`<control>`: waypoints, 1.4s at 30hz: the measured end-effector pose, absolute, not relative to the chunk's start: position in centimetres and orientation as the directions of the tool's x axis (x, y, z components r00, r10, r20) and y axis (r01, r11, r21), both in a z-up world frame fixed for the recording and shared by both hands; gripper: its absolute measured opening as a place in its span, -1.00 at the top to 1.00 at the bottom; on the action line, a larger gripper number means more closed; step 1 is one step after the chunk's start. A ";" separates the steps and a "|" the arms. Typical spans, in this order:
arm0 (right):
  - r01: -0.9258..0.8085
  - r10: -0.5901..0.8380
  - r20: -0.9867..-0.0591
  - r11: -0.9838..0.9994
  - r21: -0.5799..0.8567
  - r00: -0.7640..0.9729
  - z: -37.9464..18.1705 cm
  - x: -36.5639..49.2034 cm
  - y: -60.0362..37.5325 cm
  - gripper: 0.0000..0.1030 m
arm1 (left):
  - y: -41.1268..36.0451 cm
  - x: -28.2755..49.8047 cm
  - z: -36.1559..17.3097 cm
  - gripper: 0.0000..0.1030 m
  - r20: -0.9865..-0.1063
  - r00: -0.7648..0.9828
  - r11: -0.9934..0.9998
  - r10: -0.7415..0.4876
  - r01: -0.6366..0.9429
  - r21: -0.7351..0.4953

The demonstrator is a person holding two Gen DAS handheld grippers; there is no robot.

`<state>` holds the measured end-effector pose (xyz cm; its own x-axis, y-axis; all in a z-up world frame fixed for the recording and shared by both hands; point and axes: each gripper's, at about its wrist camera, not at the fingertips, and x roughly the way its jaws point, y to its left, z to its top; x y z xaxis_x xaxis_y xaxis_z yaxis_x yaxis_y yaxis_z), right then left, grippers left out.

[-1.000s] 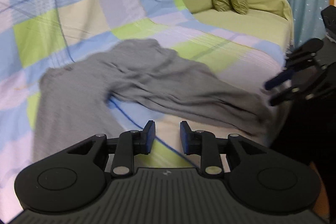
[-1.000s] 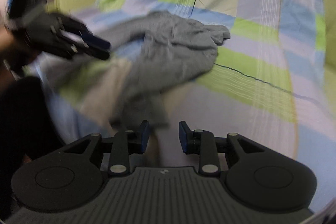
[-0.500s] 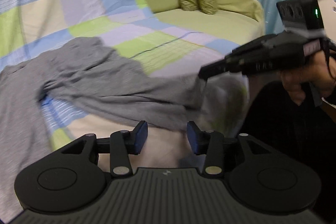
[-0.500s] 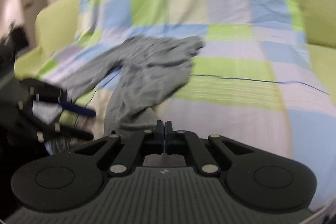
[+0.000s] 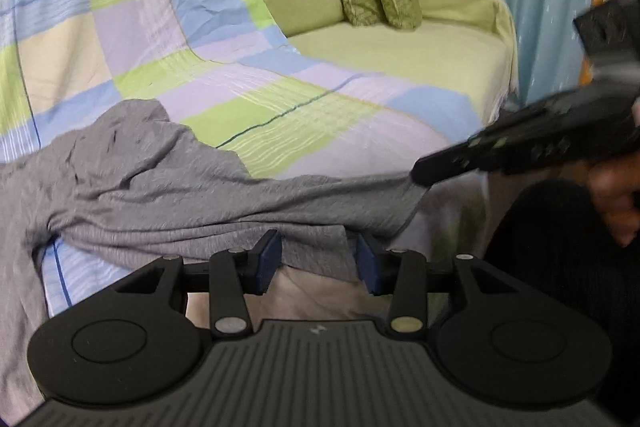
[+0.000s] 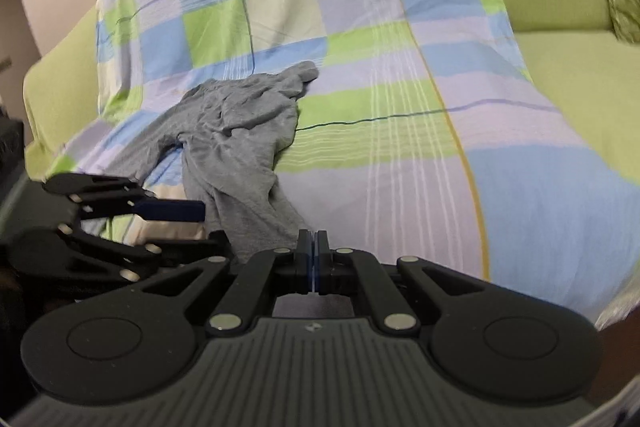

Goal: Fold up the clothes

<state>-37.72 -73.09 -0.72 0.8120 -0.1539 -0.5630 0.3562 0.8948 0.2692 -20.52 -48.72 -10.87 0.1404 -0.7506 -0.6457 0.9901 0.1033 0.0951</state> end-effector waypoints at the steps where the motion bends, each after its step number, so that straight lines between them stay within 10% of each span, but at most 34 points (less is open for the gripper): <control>1: 0.359 -0.155 -0.563 0.893 0.271 0.812 -0.7 -37.9 -73.1 1.00 | -48.5 -20.5 -10.9 1.00 -0.653 0.140 0.101 -0.745 0.990 0.098; 17: 0.276 -0.045 -0.572 0.905 0.325 0.819 -0.8 -38.6 -70.1 0.89 | -39.1 -19.7 -10.9 0.91 -0.747 0.085 0.222 -0.660 0.971 -0.086; 22: 0.217 0.002 -0.598 0.931 0.294 0.802 -1.5 -37.8 -68.0 0.63 | -39.7 -20.3 -10.0 0.05 -0.706 0.163 0.232 -0.689 0.973 -0.002; 28: 0.209 0.013 -0.598 0.930 0.301 0.801 -2.2 -36.3 -67.8 0.61 | -42.2 -18.9 -10.0 0.09 -0.673 0.223 0.296 -0.705 0.955 0.006; 30: 0.207 0.011 -0.601 0.934 0.291 0.799 -2.4 -35.8 -67.8 0.57 | -42.6 -18.1 -10.4 0.86 -0.680 0.211 0.315 -0.702 0.949 -0.030; 42: 0.154 0.022 -0.615 0.960 0.233 0.788 -3.1 -34.1 -66.3 0.51 | -42.2 -17.1 -9.3 0.86 -0.651 0.199 0.350 -0.732 0.930 -0.110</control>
